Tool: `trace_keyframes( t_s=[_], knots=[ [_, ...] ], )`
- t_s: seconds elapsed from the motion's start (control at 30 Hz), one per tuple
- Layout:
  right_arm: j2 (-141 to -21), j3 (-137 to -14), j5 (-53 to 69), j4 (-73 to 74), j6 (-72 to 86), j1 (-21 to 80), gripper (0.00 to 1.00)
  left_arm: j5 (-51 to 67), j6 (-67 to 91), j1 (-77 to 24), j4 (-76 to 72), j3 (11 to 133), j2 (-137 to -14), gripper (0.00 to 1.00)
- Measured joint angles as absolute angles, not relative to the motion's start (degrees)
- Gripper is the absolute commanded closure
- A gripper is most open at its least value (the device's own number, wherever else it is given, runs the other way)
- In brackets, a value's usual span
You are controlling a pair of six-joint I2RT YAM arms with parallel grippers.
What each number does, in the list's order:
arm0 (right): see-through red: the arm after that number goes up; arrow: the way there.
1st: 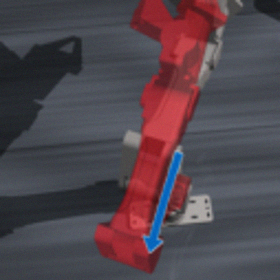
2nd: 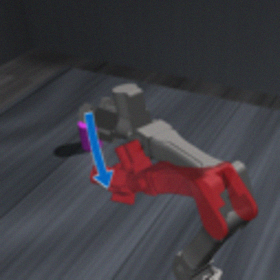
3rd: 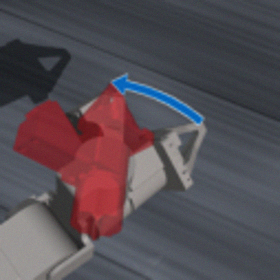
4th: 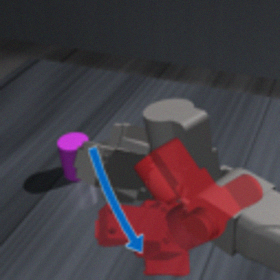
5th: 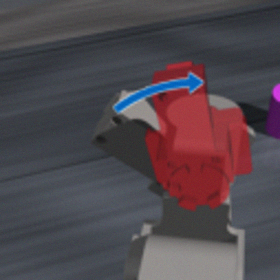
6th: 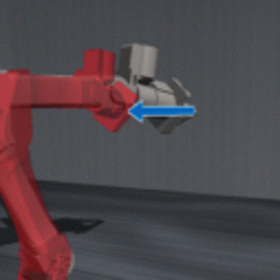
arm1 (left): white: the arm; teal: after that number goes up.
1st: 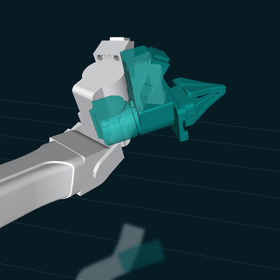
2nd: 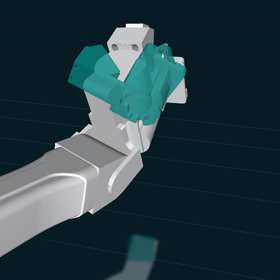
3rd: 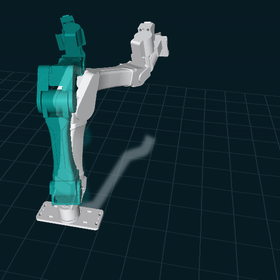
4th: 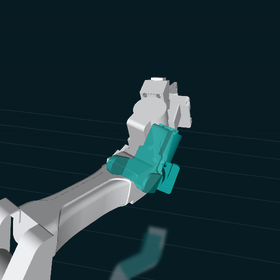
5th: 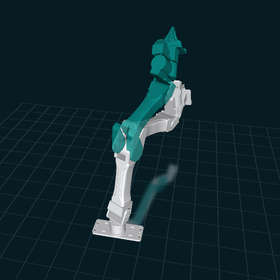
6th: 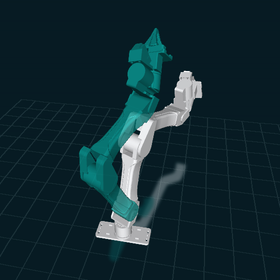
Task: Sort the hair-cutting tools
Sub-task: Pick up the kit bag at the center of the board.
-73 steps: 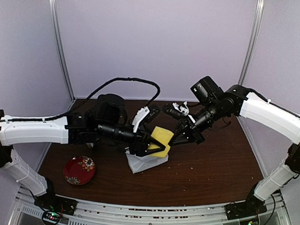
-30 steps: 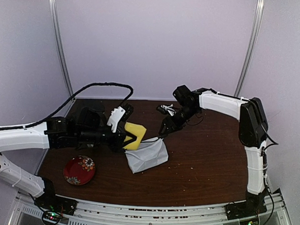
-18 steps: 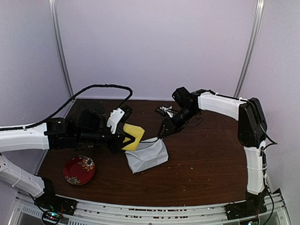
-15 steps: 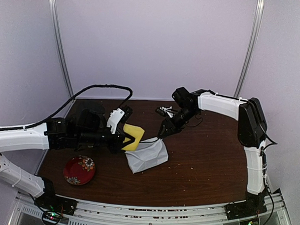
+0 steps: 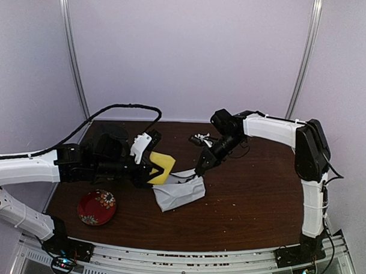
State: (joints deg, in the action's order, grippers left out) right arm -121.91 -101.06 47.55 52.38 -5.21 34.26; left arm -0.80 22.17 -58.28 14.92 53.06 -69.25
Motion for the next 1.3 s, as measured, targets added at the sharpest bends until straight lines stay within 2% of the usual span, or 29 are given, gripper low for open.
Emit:
trace_keyframes(
  t_s=[0.37, 0.83, 1.3],
  knots=[
    [-102.67, -97.03, 50.81, 54.76, -11.07, 34.92, 1.00, -1.58, 16.73, -59.70, 12.91, 49.63, -69.28, 1.00],
    [-101.49, -96.62, 50.59, 61.19, -14.37, 37.12, 1.00, -13.93, 9.23, -71.64, -1.63, 49.50, -72.05, 1.00],
    [-97.93, -94.76, 51.48, 64.36, -15.03, 38.28, 1.00, -16.97, 3.79, -73.21, -17.54, 48.12, -79.61, 1.00]
  ],
)
